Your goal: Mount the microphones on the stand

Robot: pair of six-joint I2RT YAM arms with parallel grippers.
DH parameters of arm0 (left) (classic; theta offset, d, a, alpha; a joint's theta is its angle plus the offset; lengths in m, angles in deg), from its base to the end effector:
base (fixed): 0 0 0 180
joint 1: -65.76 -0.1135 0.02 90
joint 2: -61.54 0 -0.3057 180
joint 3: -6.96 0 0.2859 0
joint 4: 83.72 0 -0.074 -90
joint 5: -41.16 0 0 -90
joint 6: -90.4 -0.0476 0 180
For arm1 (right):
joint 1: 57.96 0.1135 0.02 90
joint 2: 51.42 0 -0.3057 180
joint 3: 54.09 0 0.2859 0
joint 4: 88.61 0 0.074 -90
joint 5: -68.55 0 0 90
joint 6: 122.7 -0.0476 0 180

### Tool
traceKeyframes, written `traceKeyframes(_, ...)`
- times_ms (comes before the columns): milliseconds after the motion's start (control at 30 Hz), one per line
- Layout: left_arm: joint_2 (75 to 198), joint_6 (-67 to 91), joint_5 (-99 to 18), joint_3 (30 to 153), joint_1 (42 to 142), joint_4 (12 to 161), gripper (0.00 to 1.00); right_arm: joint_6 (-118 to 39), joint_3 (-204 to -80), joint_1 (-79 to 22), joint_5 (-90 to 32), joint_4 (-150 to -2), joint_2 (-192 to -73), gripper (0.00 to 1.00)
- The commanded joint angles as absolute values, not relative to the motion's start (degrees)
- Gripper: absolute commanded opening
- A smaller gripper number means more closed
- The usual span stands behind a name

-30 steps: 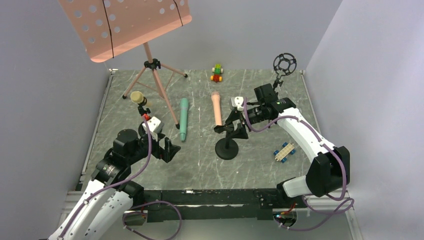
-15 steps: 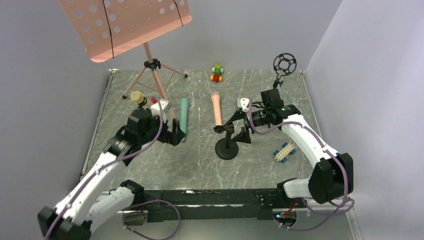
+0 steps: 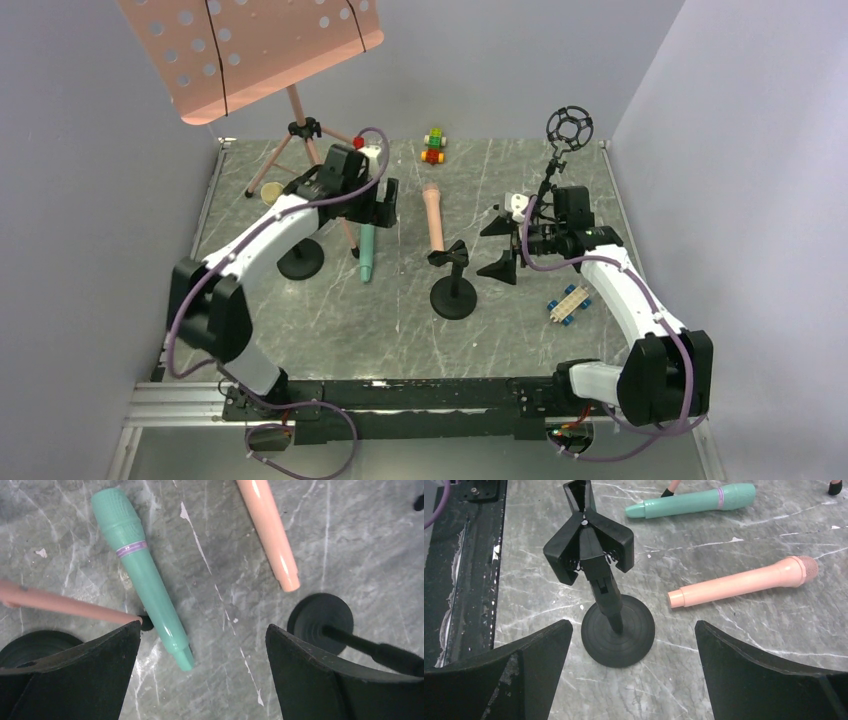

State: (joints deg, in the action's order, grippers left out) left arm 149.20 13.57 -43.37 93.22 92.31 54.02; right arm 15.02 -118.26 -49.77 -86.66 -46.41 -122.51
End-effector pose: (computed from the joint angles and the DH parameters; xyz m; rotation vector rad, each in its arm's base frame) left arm 0.3389 -0.1744 0.3282 0.3247 2.3514 -0.4517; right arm 0.2574 0.0807 0.2972 -1.3274 1.5075 0.9299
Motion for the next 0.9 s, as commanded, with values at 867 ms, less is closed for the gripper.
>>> traceKeyframes(867,180.8,12.9,-45.8,117.5,86.9,41.7,0.92,16.9,-117.4,-50.8,-90.3,-47.4,-122.5,1.00)
